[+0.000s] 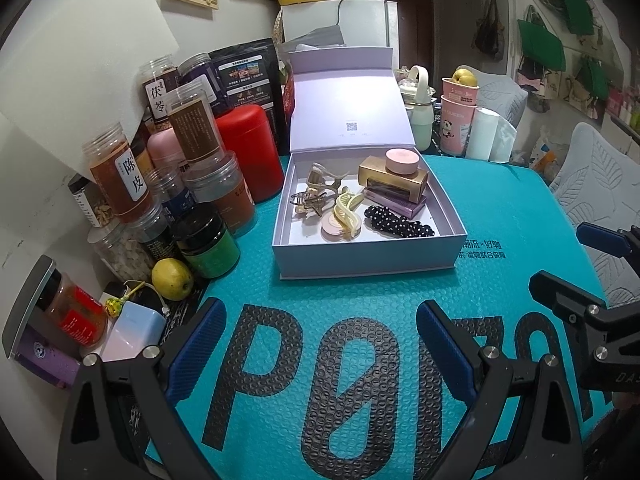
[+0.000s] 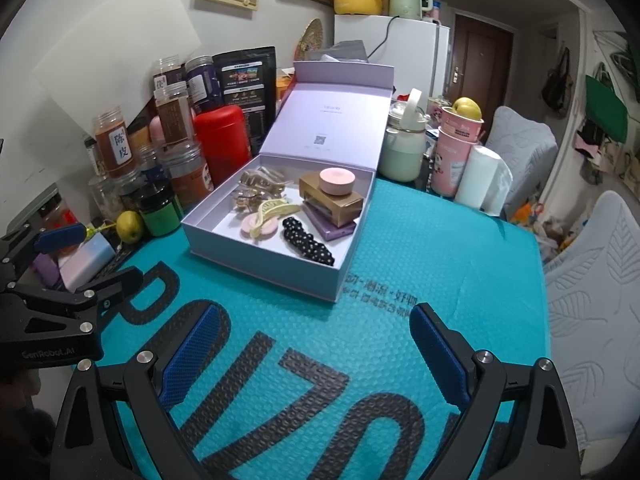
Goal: Organize rigid objects
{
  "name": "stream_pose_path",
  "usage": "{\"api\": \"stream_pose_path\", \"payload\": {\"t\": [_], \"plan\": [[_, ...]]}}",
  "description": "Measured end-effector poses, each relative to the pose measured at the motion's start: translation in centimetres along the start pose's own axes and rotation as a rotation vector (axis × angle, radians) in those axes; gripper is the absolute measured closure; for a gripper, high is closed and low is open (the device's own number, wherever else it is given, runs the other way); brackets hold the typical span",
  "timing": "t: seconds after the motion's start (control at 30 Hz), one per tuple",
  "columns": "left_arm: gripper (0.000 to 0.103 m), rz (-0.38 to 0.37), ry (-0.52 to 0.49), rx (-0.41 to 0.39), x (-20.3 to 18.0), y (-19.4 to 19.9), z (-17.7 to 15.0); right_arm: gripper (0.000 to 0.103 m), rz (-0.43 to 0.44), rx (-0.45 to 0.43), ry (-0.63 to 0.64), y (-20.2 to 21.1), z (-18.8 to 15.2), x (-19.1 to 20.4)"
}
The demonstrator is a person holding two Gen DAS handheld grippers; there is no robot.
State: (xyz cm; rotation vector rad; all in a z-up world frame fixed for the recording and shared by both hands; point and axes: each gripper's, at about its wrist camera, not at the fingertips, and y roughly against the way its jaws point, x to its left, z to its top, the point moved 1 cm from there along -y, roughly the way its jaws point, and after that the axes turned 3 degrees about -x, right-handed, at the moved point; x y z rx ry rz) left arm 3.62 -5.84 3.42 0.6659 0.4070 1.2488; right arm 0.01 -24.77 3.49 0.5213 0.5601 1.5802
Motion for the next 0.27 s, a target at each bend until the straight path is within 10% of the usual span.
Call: {"api": "stream_pose_path", "payload": {"t": [0.27], "plan": [[0.005, -0.004, -0.001, 0.024, -0.31, -0.71, -0.32, 0.006, -0.005, 0.008, -0.007, -0.03, -0.3, 0.04]]}}
